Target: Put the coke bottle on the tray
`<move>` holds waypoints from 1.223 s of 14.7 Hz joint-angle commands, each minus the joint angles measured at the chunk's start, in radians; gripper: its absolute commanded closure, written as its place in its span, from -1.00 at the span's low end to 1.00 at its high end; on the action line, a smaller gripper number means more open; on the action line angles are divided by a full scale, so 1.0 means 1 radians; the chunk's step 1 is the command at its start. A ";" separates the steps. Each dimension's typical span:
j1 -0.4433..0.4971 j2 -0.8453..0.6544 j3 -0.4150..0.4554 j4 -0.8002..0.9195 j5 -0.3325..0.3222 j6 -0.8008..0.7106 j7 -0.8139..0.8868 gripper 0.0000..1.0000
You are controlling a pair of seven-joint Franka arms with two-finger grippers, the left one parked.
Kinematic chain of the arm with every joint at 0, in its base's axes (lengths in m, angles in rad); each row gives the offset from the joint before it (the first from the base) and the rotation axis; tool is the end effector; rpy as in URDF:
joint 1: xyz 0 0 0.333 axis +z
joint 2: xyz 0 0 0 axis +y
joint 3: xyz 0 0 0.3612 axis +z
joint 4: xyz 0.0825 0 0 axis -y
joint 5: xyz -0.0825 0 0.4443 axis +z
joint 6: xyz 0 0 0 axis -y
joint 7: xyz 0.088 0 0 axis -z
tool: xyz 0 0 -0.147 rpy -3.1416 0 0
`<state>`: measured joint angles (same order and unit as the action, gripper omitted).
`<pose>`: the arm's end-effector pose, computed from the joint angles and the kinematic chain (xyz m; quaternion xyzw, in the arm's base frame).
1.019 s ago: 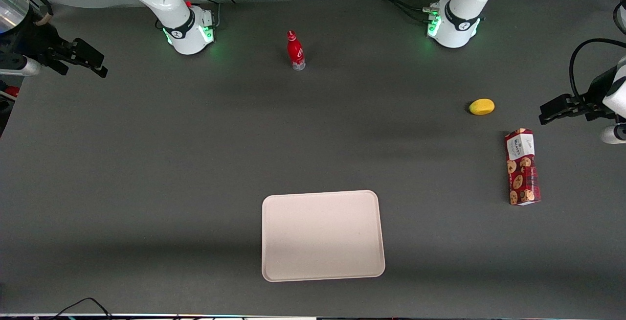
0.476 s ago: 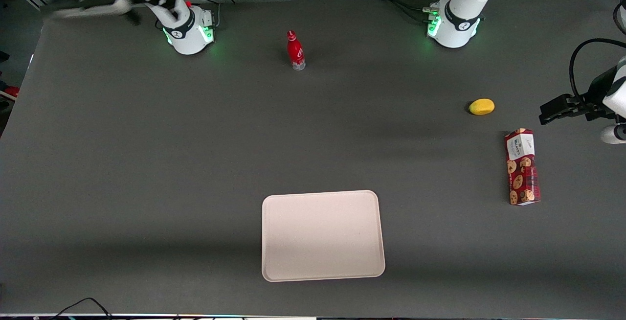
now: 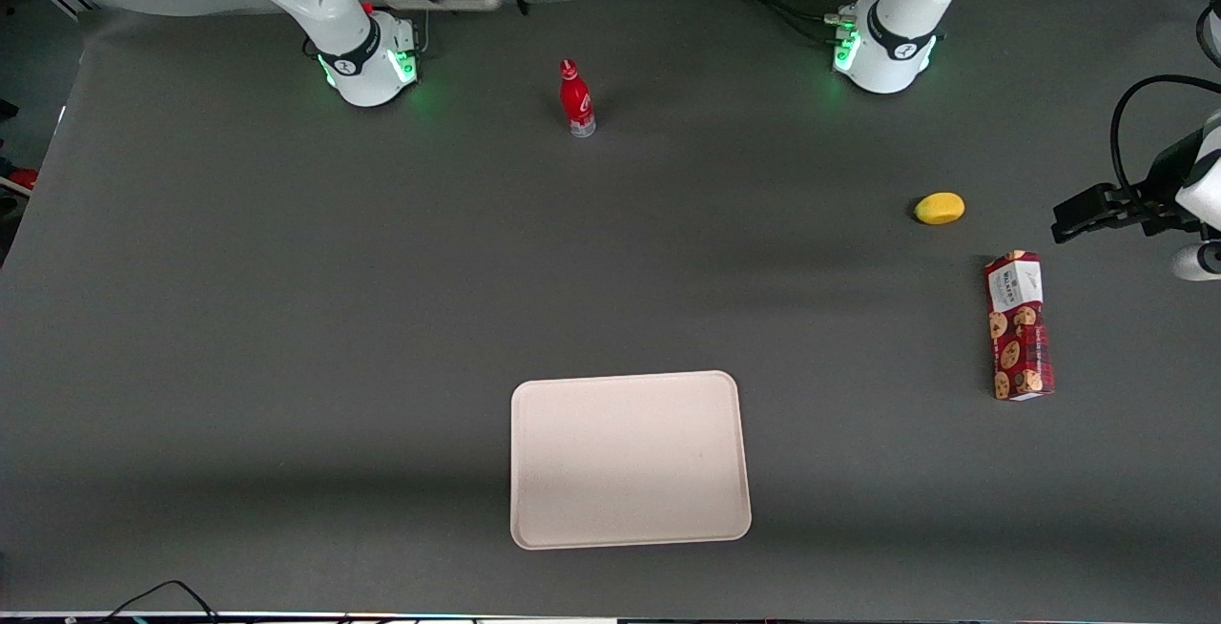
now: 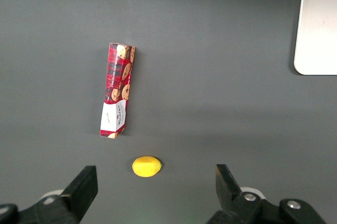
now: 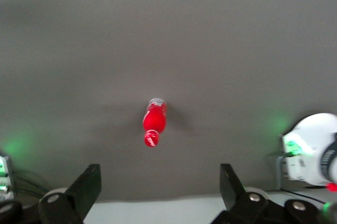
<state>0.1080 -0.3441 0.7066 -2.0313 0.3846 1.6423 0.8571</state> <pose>0.2891 0.4291 0.5348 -0.9928 0.0677 0.0977 0.0129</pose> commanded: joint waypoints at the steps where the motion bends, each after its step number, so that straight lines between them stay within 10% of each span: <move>1: 0.005 -0.004 0.103 -0.151 0.045 0.178 0.101 -1.00; 15: 0.007 0.047 0.381 -0.412 0.097 0.614 0.252 -1.00; 18: 0.006 0.045 0.412 -0.429 0.097 0.629 0.252 -0.75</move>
<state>0.1105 -0.3077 1.1005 -2.4478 0.4622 2.2420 1.0876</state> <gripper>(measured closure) 0.035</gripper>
